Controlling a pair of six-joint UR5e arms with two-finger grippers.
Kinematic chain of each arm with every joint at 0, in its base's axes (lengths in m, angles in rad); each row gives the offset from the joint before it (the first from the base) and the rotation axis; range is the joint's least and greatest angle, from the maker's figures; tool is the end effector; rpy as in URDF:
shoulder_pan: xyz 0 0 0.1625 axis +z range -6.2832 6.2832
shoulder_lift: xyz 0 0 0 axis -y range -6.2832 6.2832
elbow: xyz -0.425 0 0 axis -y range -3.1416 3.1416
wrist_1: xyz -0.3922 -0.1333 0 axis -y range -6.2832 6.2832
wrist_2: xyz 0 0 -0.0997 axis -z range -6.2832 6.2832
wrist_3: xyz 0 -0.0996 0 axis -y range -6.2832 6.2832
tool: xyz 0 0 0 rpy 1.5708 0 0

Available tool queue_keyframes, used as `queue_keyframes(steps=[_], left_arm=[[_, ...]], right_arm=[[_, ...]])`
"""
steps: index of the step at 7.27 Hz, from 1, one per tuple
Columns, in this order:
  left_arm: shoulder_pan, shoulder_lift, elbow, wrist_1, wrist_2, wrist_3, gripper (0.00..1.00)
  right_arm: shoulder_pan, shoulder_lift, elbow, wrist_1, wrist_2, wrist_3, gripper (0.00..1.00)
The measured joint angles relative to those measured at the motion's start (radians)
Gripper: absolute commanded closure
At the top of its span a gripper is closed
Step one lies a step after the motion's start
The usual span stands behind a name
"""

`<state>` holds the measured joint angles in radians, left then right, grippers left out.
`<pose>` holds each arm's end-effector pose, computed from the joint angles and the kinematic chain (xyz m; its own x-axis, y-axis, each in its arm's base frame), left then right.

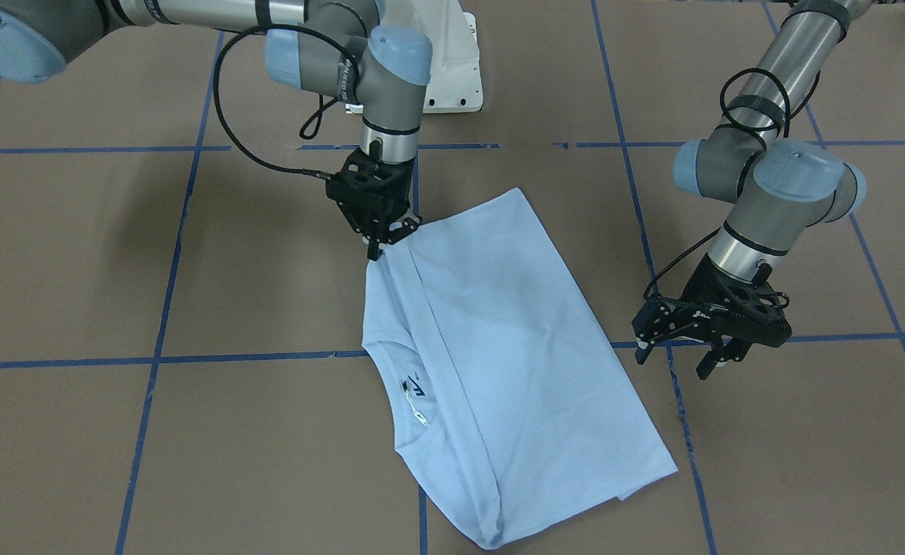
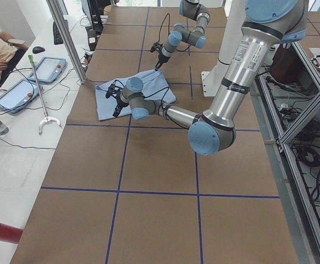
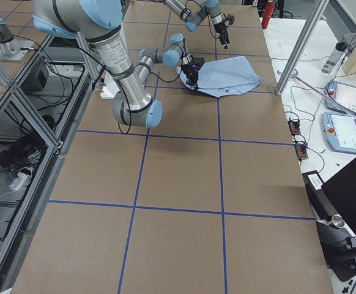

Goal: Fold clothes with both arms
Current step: 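Drag the shirt with the right gripper toward the robot, straightening it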

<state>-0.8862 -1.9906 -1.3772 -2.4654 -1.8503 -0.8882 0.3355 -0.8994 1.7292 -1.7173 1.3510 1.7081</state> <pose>0.3512 -0.5976 0.4145 0.5840 0.2434 -0.7744 0.2824 0.8335 0.4749 -0.5795 -0.3662 0.2183 0.6636 0.3729 0.6486 -0.5473 0.8330 0.0811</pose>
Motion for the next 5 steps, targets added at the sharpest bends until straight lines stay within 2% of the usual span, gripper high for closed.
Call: queue_keyframes(steps=[1, 2, 4, 5], left_arm=[[0.002, 0.0, 0.001, -0.001, 0.0, 0.0, 0.0], [0.003, 0.0, 0.002, -0.001, -0.001, 0.0, 0.0], [0.004, 0.001, 0.003, -0.002, -0.001, 0.0, 0.0], [0.004, 0.001, 0.003, -0.002, -0.001, 0.0, 0.0]], right_arm=[[-0.053, -0.099, 0.12, -0.014, -0.034, 0.005, 1.0], [-0.106, -0.16, 0.192, -0.03, -0.068, 0.028, 1.0], [-0.216, -0.195, 0.247, -0.076, -0.136, 0.105, 1.0], [-0.254, -0.199, 0.256, -0.091, -0.162, 0.132, 0.27]])
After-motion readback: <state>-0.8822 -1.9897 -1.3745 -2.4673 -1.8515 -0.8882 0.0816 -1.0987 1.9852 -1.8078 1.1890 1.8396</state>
